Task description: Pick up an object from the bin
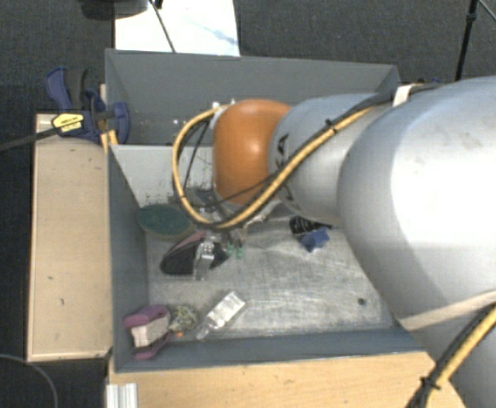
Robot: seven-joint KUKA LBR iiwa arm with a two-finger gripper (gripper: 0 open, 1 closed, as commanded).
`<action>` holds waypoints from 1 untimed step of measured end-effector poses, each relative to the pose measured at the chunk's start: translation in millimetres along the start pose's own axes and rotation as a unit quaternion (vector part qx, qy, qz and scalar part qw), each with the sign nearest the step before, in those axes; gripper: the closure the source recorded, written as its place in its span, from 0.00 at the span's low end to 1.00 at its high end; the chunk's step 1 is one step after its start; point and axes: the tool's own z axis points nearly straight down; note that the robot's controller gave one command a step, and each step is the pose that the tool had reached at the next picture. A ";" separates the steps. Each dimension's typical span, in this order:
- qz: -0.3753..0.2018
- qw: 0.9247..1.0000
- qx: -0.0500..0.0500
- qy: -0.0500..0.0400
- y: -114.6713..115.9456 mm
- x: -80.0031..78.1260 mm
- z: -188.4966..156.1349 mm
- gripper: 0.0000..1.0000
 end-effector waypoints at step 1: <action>0.019 1.000 -0.002 -0.005 1.5 1.6 -160.8 1.00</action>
Offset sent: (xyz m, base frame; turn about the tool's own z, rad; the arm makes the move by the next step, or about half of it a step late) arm -0.0030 0.0012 0.1556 0.0433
